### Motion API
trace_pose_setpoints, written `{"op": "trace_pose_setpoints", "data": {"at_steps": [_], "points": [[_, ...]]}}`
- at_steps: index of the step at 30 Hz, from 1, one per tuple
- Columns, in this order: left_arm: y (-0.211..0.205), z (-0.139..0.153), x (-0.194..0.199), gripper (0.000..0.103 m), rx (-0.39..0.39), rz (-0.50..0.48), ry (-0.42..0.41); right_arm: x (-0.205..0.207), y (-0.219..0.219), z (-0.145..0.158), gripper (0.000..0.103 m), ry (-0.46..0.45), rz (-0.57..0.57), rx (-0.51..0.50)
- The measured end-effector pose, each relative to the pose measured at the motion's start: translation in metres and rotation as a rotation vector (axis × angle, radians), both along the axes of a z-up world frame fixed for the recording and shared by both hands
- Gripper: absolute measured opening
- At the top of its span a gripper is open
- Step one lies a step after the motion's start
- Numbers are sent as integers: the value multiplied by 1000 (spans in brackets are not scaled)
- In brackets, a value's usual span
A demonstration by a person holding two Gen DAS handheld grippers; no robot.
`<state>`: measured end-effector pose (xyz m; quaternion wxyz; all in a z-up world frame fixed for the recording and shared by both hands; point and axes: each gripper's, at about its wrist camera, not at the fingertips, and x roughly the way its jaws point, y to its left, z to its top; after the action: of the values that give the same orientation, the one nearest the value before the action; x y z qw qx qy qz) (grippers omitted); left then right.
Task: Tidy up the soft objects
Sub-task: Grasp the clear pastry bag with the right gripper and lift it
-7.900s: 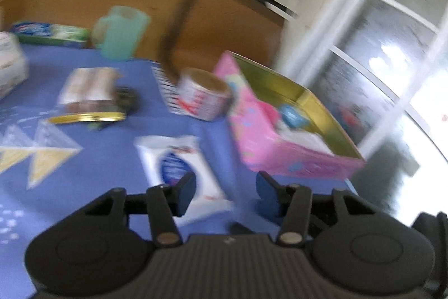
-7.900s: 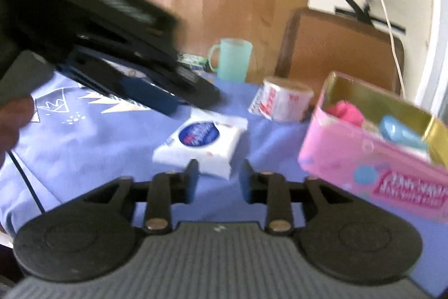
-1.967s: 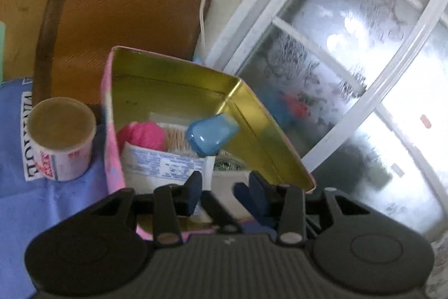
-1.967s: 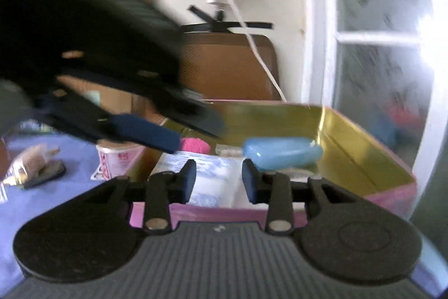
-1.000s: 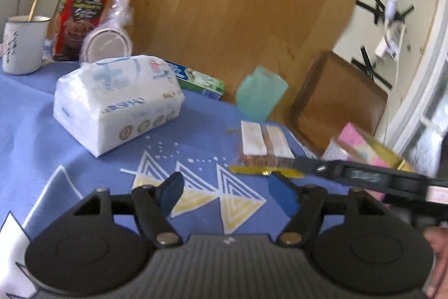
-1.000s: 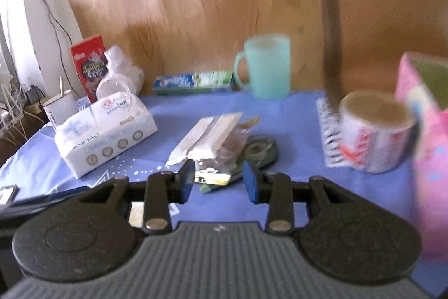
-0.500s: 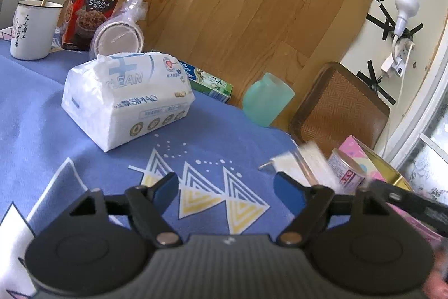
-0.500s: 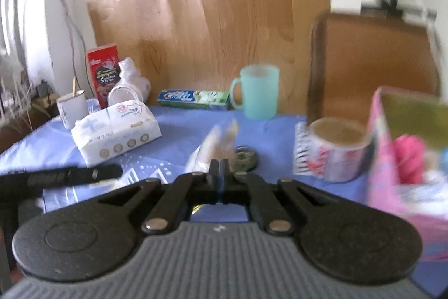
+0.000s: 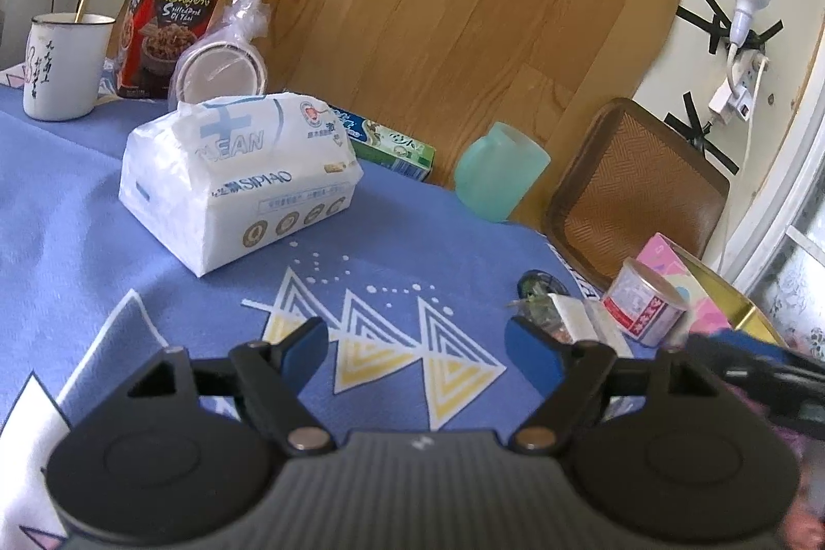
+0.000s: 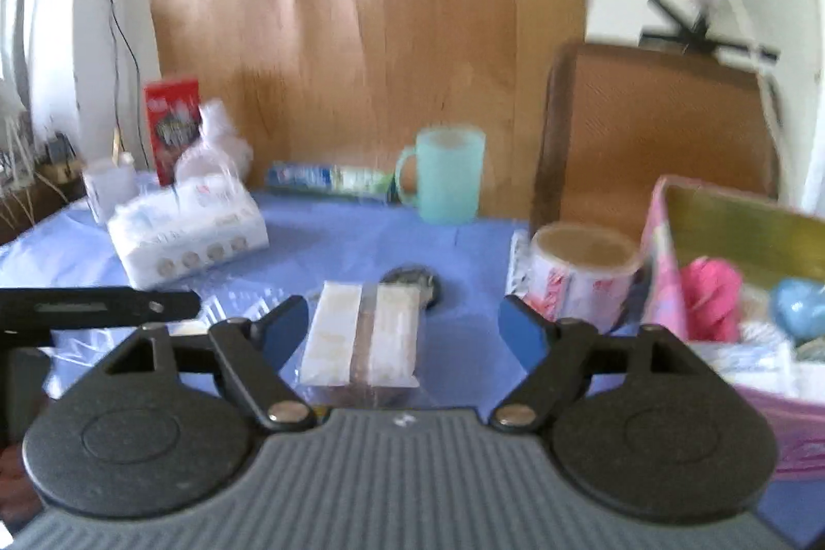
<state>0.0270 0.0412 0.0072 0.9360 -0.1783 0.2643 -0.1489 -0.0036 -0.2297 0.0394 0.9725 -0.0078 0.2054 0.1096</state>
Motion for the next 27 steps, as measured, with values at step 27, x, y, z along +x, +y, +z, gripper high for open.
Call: {"op": "trace_pose_setpoints", "data": {"at_steps": [27], "points": [[8, -2, 3, 88, -65, -5, 8, -87, 71, -73, 66, -331, 211, -964]]}}
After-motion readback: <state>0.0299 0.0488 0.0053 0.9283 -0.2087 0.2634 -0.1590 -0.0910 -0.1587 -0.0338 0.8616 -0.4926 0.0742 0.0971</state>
